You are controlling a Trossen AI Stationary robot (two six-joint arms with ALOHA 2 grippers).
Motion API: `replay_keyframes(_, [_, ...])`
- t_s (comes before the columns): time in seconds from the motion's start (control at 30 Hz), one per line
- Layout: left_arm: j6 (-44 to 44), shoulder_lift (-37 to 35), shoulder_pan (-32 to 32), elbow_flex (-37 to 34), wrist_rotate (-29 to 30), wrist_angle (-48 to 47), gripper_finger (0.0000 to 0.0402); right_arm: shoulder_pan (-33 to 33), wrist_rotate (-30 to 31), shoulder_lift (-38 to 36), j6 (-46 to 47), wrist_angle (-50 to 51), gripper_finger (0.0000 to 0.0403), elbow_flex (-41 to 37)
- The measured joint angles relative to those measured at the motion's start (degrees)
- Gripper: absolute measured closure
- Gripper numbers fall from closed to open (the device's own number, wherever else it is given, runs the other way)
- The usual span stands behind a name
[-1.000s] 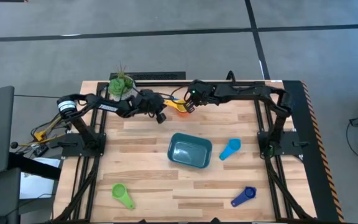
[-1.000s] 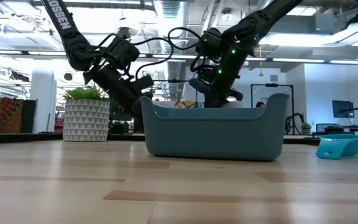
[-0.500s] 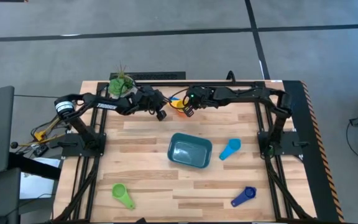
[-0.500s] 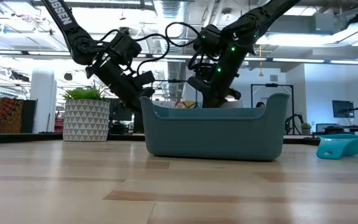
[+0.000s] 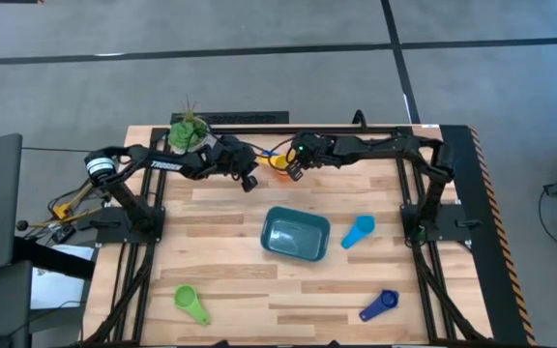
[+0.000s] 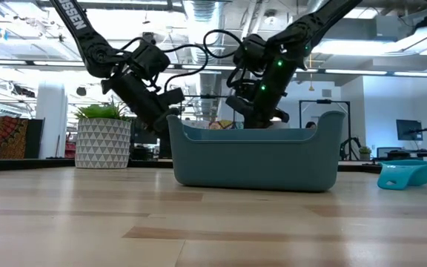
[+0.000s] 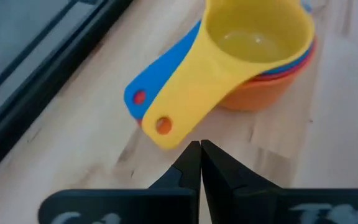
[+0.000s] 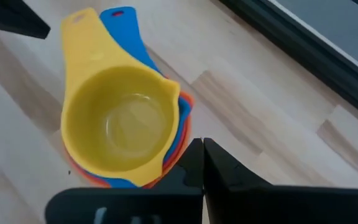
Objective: Nest measuring cups in basket
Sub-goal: Stack the yellow measuring cup on top of the blue measuring cup
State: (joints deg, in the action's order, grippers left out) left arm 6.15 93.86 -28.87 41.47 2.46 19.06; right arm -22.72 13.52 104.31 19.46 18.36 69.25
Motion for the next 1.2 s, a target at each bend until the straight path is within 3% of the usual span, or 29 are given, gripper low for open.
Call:
replay_keyframes(0.57, [0.85, -0.04, -3.42, -0.09, -0.95, 4.73, 0.0401, -0.49, -1.67, 3.81, -0.25, -1.69, 0.0393, 0.09])
replay_keyframes(0.9, [0.94, -0.56, -2.49, -0.09, -9.49, -0.67, 0.0401, 0.11, -1.6, 4.74, -0.49, -1.16, 0.0392, -0.07])
replay_keyframes(1.2, [2.84, -0.56, -2.26, -0.09, -11.27, -2.57, 0.0401, 0.11, -1.46, 4.55, -1.58, -1.28, 0.0388, -0.04])
